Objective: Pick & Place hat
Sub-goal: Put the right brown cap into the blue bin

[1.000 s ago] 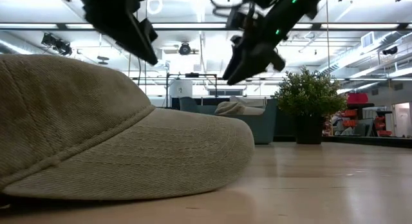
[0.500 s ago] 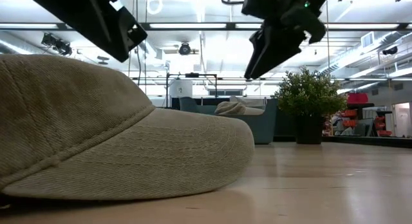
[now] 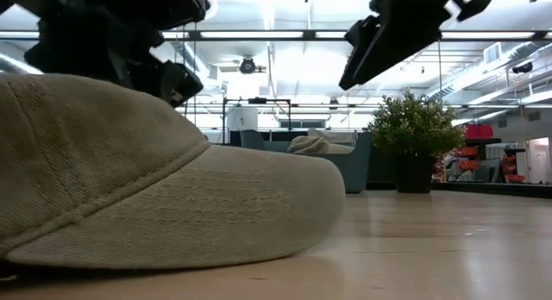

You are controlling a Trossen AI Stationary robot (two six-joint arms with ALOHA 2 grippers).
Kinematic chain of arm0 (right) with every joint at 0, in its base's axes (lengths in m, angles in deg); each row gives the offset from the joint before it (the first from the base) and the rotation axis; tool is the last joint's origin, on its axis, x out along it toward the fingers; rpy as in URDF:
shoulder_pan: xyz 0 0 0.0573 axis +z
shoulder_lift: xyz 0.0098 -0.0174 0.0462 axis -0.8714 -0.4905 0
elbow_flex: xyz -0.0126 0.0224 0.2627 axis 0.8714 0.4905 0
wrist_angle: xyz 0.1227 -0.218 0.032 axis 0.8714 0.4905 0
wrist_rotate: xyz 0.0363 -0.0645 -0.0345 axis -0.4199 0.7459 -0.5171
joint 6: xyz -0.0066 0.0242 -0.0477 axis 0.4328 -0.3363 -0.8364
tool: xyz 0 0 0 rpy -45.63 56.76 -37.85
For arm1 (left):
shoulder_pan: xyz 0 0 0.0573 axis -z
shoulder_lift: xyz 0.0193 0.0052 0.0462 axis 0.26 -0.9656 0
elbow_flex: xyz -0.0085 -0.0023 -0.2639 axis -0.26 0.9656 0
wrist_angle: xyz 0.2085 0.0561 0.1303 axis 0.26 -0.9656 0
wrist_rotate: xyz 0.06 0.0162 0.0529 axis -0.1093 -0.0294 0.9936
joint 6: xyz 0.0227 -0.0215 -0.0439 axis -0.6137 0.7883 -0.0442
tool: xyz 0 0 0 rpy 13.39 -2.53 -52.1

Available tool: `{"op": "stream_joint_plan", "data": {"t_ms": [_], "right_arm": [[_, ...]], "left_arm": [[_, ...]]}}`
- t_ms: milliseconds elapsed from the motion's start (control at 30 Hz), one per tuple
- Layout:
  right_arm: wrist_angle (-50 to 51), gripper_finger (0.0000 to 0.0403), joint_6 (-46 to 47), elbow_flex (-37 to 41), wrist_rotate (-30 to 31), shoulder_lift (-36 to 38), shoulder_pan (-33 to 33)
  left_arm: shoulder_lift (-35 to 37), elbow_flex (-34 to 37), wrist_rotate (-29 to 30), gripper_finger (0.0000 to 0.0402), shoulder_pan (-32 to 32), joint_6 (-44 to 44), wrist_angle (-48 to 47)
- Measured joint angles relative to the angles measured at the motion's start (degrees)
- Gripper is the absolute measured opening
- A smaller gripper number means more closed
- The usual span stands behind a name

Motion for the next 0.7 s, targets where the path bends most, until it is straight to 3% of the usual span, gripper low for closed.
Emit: {"op": "stream_joint_plan", "data": {"t_ms": [433, 700], "right_arm": [[0.0, 0.0185, 4.3, 0.0, 0.0, 0.0, 5.1], [0.0, 0.0185, 4.3, 0.0, 0.1, 0.0, 5.1]], "left_arm": [[-1.3, -3.1, 2.4, 0.0135, -0.6, -0.3, -0.2], [-1.3, -7.5, 2.9, 0.014, 0.1, -9.1, -4.3]]}}
